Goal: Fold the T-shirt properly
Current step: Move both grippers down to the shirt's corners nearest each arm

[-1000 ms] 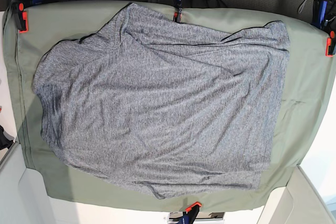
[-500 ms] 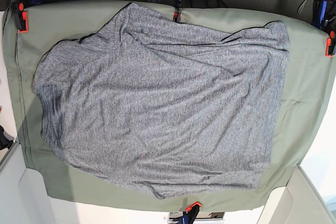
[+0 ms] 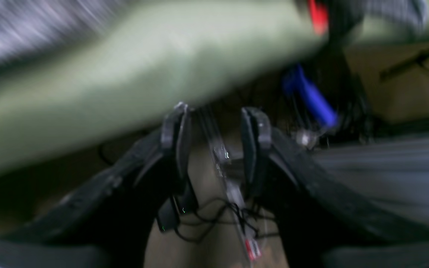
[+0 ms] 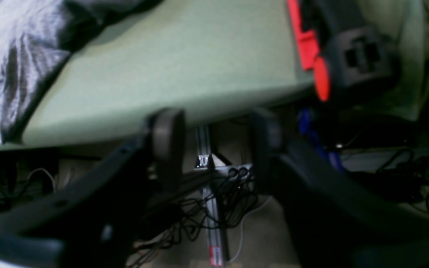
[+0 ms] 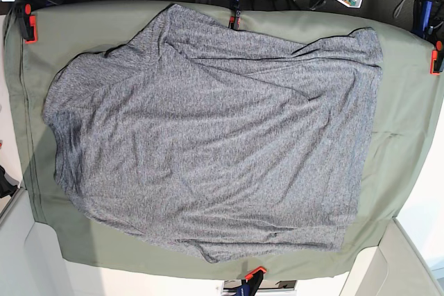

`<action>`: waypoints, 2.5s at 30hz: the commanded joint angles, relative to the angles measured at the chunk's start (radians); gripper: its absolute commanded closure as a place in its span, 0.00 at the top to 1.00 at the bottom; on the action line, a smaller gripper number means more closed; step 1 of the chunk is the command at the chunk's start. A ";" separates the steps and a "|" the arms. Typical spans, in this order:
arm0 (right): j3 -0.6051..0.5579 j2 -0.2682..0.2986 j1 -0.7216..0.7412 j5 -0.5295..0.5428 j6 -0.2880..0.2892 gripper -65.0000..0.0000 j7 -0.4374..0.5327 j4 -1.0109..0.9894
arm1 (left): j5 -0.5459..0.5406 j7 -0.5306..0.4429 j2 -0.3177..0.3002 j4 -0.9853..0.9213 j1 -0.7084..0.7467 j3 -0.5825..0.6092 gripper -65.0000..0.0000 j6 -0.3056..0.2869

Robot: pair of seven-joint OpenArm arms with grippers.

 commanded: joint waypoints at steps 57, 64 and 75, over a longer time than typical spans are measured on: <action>-0.232 -0.093 0.319 -0.172 -0.042 0.48 -0.085 0.007 | -0.253 0.183 -0.222 -0.331 -0.308 -0.282 0.62 -0.011; -0.217 -0.093 0.319 -0.193 -0.042 0.48 -0.084 0.007 | -0.253 0.174 -0.224 -0.389 -0.324 -0.271 0.62 -0.011; -0.167 -0.092 0.330 -0.205 -0.079 0.48 -0.072 0.007 | -0.246 0.175 -0.224 -0.390 -0.341 -0.165 0.62 -0.011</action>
